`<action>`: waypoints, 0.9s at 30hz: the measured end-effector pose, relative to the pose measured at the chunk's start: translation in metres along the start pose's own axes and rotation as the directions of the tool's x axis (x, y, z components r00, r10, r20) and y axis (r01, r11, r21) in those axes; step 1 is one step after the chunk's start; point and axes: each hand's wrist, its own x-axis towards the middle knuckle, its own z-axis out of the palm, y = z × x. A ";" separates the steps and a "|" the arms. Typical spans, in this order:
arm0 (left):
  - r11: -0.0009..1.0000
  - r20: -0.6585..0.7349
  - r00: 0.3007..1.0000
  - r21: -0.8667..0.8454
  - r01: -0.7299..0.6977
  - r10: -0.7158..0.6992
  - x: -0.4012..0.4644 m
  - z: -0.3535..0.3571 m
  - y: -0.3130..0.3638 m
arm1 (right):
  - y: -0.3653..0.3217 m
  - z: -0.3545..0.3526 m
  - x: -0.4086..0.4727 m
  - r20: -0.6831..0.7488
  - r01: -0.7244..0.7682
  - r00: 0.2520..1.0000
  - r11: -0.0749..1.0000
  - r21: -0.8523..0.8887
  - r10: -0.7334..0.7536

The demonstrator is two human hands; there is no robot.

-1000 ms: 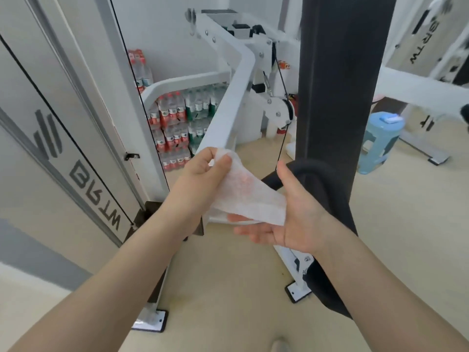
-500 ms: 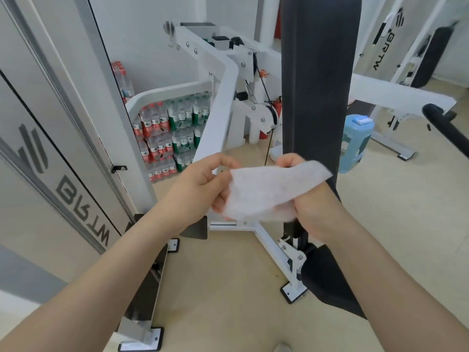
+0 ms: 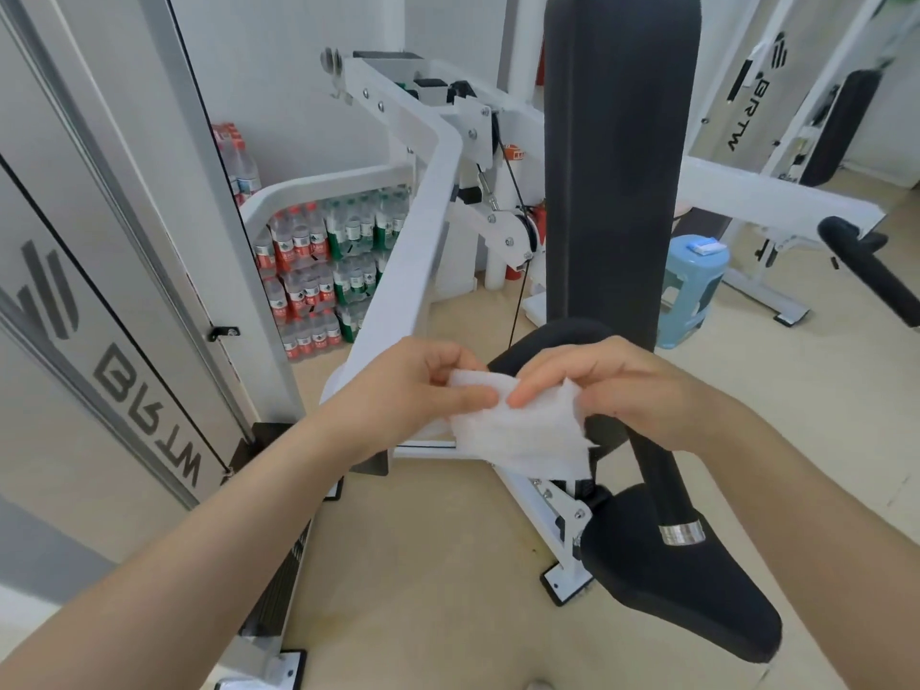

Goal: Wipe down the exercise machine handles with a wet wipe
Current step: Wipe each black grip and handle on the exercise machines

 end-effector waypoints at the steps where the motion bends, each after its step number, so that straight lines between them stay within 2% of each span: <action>1: 0.999 -0.046 0.999 0.048 -0.008 0.010 0.003 0.002 -0.002 | 0.003 -0.003 0.002 0.000 -0.041 0.999 0.996 0.084 0.041; 3: 0.997 -0.143 0.989 0.074 -0.035 0.045 0.007 0.006 -0.003 | 0.008 -0.003 0.009 -0.141 -0.181 0.967 0.961 0.208 0.212; 5: 0.992 -0.227 0.970 0.105 -0.063 0.086 0.010 0.008 -0.002 | 0.017 -0.003 0.017 -0.275 -0.310 0.886 0.919 0.245 0.373; 7: 0.984 -0.275 0.957 0.173 -0.051 0.098 0.014 0.011 -0.002 | 0.019 -0.007 0.020 -0.211 -0.374 0.867 0.870 0.322 0.451; 8: 0.979 -0.291 0.952 0.200 -0.037 0.095 0.016 0.012 -0.003 | 0.016 -0.011 0.021 -0.216 -0.359 0.864 0.857 0.369 0.455; 9: 0.977 -0.313 0.946 0.211 -0.024 0.091 0.017 0.013 -0.004 | 0.014 -0.015 0.022 -0.283 -0.315 0.852 0.862 0.397 0.442; 10: 0.978 -0.332 0.940 0.208 -0.004 0.074 0.018 0.012 -0.004 | 0.011 -0.020 0.026 -0.408 -0.252 0.819 0.893 0.374 0.402; 11: 0.978 -0.341 0.939 0.209 0.021 0.052 0.017 0.011 -0.004 | 0.013 -0.025 0.029 -0.577 -0.200 0.749 0.941 0.272 0.326; 12: 0.972 -0.338 0.941 0.231 0.047 0.035 0.017 0.010 -0.004 | 0.013 -0.027 0.033 -0.730 -0.190 0.662 0.980 0.055 0.169; 13: 0.958 -0.322 0.946 0.278 0.069 0.026 0.016 0.010 -0.004 | 0.012 -0.026 0.036 -0.804 -0.220 0.591 0.946 -0.238 -0.065; 14: 0.937 -0.298 0.954 0.337 0.088 0.017 0.016 0.010 -0.004 | 0.013 -0.024 0.038 -0.746 -0.211 0.581 0.824 -0.525 -0.326; 15: 0.911 -0.270 0.963 0.399 0.104 0.008 0.016 0.010 -0.003 | 0.020 -0.021 0.039 -0.572 -0.160 0.644 0.641 -0.751 -0.509; 16: 0.883 -0.245 0.970 0.454 0.116 -0.001 0.016 0.011 -0.002 | 0.029 -0.016 0.040 -0.356 -0.082 0.758 0.462 -0.883 -0.546; 17: 0.856 -0.224 0.975 0.504 0.117 -0.001 0.016 0.013 0.000 | 0.036 -0.008 0.040 -0.157 0.000 0.883 0.334 -0.943 -0.442; 18: 0.823 -0.204 0.979 0.557 0.114 0.002 0.016 0.015 0.000 | 0.042 0.001 0.037 -0.024 0.055 0.965 0.292 -0.955 -0.261; 19: 0.777 -0.185 0.983 0.620 0.113 0.005 0.017 0.017 0.001 | 0.047 0.007 0.035 0.060 0.101 0.989 0.318 -0.943 -0.135; 20: 0.723 -0.168 0.986 0.680 0.118 -0.002 0.018 0.019 0.001 | 0.050 0.009 0.035 0.102 0.140 0.988 0.384 -0.913 -0.117; 22: 0.622 -0.160 0.987 0.771 0.140 -0.024 0.022 0.020 0.000 | 0.047 0.005 0.038 0.103 0.178 0.982 0.580 -0.795 -0.161; 23: 0.577 -0.168 0.985 0.802 0.152 -0.028 0.023 0.021 -0.001 | 0.046 0.000 0.043 0.114 0.185 0.982 0.614 -0.767 -0.153; 24: 0.544 -0.174 0.984 0.824 0.160 -0.025 0.025 0.022 -0.002 | 0.044 -0.003 0.048 0.121 0.186 0.981 0.585 -0.789 -0.149; 25: 0.529 -0.179 0.984 0.833 0.161 -0.017 0.026 0.023 -0.004 | 0.048 -0.006 0.052 0.130 0.197 0.977 0.494 -0.847 -0.167; 27: 0.544 -0.186 0.983 0.825 0.155 0.001 0.027 0.026 -0.007 | 0.062 -0.012 0.057 0.104 0.157 0.970 0.245 -0.957 -0.218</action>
